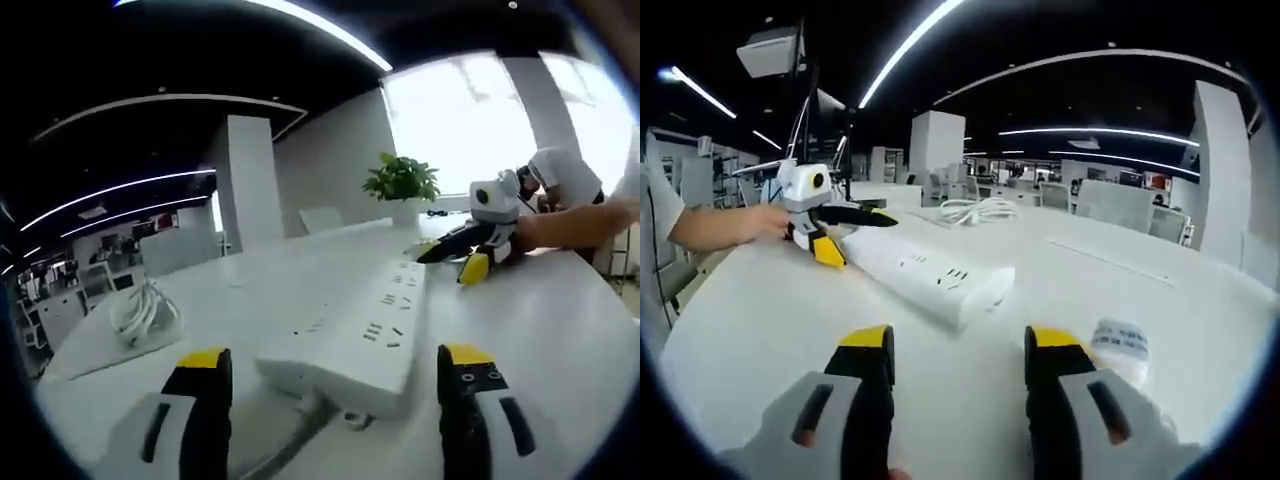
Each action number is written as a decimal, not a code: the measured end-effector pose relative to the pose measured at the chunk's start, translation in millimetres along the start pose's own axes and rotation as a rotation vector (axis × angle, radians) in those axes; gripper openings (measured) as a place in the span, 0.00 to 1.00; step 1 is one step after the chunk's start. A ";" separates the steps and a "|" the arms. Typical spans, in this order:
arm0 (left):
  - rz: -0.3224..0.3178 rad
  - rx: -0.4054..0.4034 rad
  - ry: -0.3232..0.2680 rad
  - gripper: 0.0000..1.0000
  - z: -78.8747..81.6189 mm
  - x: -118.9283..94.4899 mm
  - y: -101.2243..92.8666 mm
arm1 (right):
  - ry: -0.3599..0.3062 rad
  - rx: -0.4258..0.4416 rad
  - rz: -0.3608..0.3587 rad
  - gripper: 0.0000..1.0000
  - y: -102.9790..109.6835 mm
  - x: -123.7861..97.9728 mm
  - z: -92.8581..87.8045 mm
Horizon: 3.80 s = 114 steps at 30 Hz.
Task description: Straighten the power strip on the desk, plug the charger into it
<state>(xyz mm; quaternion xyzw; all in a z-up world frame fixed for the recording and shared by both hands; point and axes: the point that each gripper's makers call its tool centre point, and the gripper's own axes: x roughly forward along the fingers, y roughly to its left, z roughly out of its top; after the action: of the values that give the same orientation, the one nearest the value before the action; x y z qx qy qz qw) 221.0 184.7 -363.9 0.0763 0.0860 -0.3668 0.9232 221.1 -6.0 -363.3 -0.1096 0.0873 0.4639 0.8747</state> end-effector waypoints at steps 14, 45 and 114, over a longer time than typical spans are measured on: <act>-0.043 -0.014 0.024 0.82 -2.2 12.7 4.6 | -0.015 0.018 0.010 0.49 1.4 1.2 1.5; -0.160 -0.079 0.046 0.77 -4.6 23.0 1.2 | 0.003 0.012 0.049 0.49 8.2 5.6 0.4; -0.261 -0.081 0.023 0.75 -3.4 17.9 -15.9 | -0.001 0.002 0.063 0.46 -2.1 27.9 4.5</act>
<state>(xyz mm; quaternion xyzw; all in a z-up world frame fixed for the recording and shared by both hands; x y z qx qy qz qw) 222.5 162.1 -372.2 0.0311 0.1206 -0.4792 0.8688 238.4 16.2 -365.8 -0.1055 0.0906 0.4913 0.8598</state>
